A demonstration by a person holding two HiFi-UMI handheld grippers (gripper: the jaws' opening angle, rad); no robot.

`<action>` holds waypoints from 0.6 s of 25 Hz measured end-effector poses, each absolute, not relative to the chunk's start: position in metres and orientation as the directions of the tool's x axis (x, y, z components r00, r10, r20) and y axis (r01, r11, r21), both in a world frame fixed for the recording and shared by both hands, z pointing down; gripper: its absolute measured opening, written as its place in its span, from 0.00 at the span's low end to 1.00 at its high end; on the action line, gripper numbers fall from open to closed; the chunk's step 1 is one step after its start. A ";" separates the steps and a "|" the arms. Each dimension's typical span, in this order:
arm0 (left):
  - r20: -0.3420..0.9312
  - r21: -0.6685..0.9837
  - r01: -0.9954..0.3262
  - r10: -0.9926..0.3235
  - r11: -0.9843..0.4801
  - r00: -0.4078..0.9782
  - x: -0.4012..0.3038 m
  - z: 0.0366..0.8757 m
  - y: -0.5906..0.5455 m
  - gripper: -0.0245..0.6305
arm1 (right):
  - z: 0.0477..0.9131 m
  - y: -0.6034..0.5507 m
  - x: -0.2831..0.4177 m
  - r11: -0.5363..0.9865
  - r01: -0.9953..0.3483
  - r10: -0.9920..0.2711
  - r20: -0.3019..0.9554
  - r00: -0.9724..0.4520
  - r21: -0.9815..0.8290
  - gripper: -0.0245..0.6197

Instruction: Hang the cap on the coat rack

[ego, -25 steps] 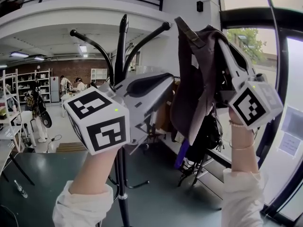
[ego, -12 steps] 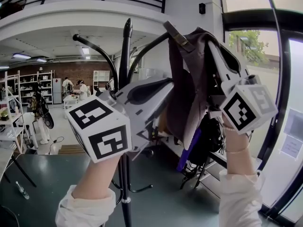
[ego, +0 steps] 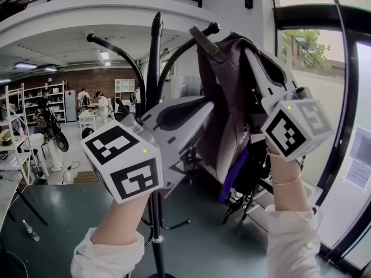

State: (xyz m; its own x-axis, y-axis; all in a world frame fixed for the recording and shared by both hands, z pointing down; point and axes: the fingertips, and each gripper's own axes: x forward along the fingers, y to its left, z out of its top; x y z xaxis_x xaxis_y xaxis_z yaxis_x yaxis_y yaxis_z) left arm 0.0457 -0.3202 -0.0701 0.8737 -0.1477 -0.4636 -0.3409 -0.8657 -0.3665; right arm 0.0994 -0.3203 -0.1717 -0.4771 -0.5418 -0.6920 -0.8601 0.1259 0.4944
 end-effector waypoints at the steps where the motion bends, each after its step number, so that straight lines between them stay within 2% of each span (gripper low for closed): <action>1: -0.469 -0.357 -0.344 -0.152 -0.869 0.870 0.046 -0.069 -0.322 0.06 | -0.171 -0.323 0.099 0.132 -0.860 -0.543 -0.690 -0.479 0.493 0.06; 15: -0.490 -0.308 -0.423 -0.239 -0.852 0.838 0.016 -0.033 -0.348 0.06 | -0.128 -0.360 0.062 0.231 -0.834 -0.547 -0.642 -0.537 0.501 0.06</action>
